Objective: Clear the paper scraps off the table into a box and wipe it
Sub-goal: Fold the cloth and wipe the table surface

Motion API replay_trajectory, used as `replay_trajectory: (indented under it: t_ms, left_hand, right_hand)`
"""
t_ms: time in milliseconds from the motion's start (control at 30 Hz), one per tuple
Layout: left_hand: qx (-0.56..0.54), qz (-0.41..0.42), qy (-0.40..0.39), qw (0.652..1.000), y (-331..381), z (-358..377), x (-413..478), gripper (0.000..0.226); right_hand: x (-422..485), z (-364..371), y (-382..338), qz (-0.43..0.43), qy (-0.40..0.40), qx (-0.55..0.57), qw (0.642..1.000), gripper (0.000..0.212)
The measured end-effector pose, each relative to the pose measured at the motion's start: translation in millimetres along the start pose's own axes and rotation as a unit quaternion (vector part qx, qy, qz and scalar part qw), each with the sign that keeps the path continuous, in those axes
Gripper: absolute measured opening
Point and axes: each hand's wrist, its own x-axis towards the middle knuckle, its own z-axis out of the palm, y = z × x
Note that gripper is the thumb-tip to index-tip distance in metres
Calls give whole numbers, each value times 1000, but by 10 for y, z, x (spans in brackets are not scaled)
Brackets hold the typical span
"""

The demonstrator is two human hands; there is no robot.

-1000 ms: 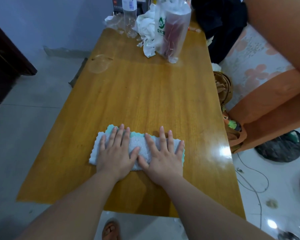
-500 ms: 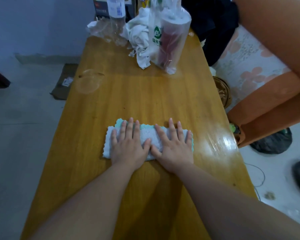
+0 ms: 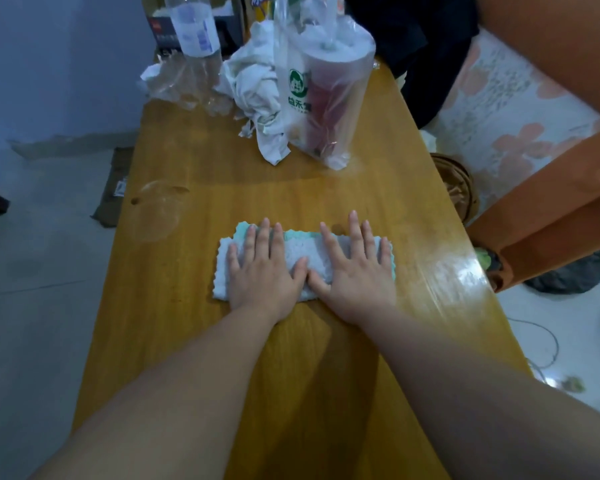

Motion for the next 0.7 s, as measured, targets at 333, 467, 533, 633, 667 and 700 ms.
replay_trajectory:
  t_ms: [333,467,533,633,667,700]
  left_hand:
    - [24,-11,17,1000,52,-84,1025,72]
    - [21,-35,33,999,69,-79,1383,71]
    - [19,-47,37,998,71,-86,1440,68]
    - [16,-49,42,998,79,-88,1445,67]
    - [15,-49,45,998,79,-87,1437,67]
    - [14,-49,47,998,83,-87,1439,67]
  right_hand:
    - [951,-52,-40,24,12,37,999,67]
    - [1318,-62,-104,33,17,58,998,65]
    - [1413,-84,-120,35,19,54,998,65]
    - [1434,-92,-126,38,13,46,998,65]
    - [1430,-91,-125,37,14,45,998,65]
    - [1436,-95,-124,35,14,43,998,65]
